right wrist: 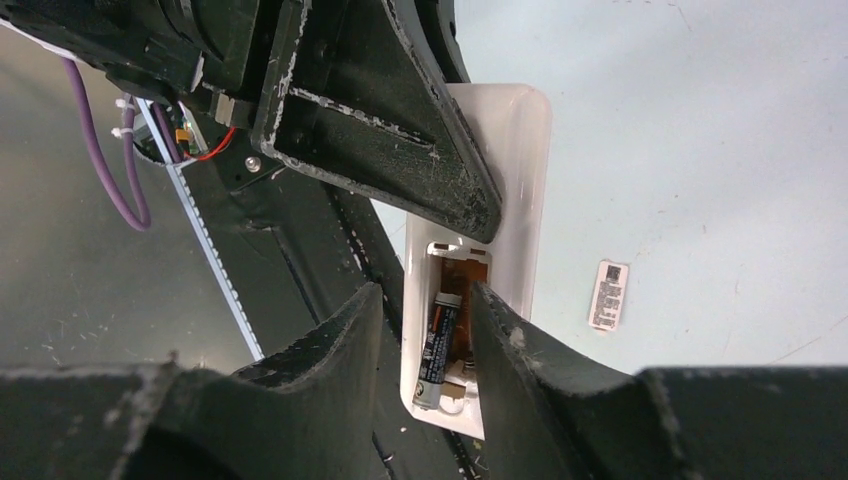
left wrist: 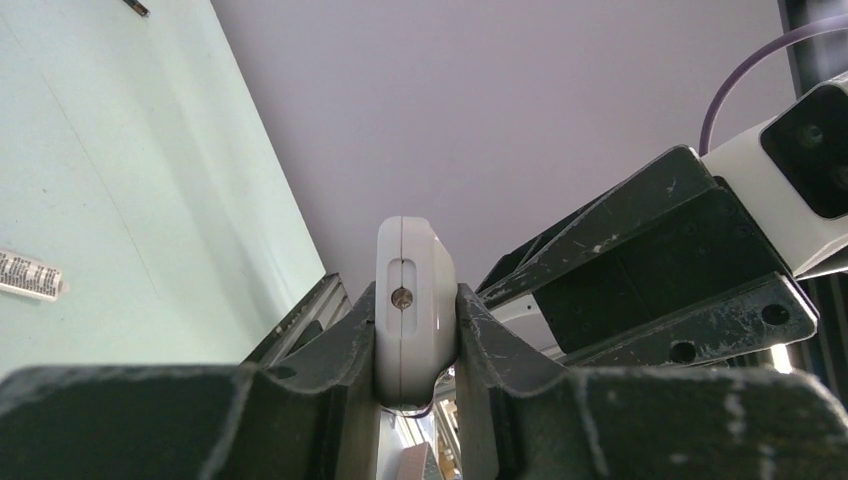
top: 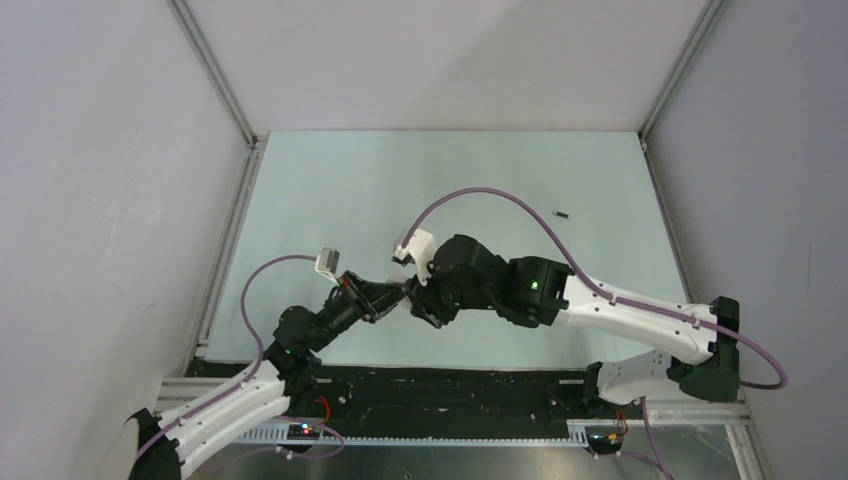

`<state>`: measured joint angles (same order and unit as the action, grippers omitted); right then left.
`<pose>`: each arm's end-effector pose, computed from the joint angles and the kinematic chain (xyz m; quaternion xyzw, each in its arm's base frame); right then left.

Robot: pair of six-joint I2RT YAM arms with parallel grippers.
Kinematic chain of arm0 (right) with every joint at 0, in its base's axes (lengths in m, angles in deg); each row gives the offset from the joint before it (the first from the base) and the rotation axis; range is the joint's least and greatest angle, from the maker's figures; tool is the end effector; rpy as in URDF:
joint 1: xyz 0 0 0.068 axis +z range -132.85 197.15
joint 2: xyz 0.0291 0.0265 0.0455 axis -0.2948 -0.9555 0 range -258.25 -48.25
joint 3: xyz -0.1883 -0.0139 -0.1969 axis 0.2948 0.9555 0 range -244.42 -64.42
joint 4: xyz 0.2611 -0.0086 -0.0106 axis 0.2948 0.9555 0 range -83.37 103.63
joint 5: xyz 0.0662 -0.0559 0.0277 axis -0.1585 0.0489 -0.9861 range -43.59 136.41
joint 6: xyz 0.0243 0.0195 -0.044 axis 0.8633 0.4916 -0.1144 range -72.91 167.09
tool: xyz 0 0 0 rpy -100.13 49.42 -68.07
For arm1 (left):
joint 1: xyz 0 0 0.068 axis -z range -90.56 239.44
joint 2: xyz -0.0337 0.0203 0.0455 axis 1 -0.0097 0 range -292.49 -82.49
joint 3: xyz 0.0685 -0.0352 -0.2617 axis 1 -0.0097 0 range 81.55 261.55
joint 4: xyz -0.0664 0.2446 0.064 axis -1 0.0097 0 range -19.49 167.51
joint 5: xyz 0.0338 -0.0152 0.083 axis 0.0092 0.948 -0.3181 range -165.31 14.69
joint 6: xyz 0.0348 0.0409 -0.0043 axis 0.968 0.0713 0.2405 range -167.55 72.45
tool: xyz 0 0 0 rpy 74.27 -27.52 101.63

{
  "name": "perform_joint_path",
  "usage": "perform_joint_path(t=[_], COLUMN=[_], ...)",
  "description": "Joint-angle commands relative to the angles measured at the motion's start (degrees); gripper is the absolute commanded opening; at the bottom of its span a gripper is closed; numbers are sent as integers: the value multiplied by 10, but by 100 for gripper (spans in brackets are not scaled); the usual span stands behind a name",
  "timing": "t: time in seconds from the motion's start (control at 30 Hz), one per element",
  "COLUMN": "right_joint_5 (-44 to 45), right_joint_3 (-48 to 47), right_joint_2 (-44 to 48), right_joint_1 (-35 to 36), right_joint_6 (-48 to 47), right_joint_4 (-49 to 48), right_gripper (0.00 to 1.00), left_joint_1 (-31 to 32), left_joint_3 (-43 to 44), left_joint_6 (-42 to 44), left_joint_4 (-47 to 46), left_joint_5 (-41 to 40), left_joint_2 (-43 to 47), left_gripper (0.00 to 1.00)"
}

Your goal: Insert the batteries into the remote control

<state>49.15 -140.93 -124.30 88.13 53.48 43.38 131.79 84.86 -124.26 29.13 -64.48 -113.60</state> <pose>0.0959 0.2730 0.3668 -0.4674 0.7598 0.2656 0.3658 0.1022 -0.1023 0.2143 -0.1110 0.6102 -0.7038 0.3465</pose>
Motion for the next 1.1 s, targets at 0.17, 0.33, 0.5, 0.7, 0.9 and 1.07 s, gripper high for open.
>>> perform_joint_path(t=[0.17, 0.33, 0.5, 0.7, 0.9, 1.07], right_joint_5=[53, 56, 45, -7, -16, -21], right_joint_3=[-21, -3, 46, 119, 145, 145], right_joint_2=[40, 70, 120, 174, 182, 172], right_joint_1=[-13, -13, -13, -10, -5, -3], right_joint_6=[-18, -1, 40, 79, 95, 95], right_joint_4=[-24, -13, -13, -55, -81, -87], right_gripper=[43, 35, 13, 0, 0, 0], left_joint_1=[1, 2, 1, 2, 2, 1], left_joint_3=[-6, -4, -3, -3, -3, -3], left_joint_6=[-24, -26, -27, -28, -28, -29], left_joint_4=[-34, -34, -34, -34, -33, -33], left_joint_5=[16, 16, 16, 17, 17, 15], left_joint_2=[-6, -5, -3, -3, 0, 1], left_gripper=[0, 0, 0, 0, 0, 0])
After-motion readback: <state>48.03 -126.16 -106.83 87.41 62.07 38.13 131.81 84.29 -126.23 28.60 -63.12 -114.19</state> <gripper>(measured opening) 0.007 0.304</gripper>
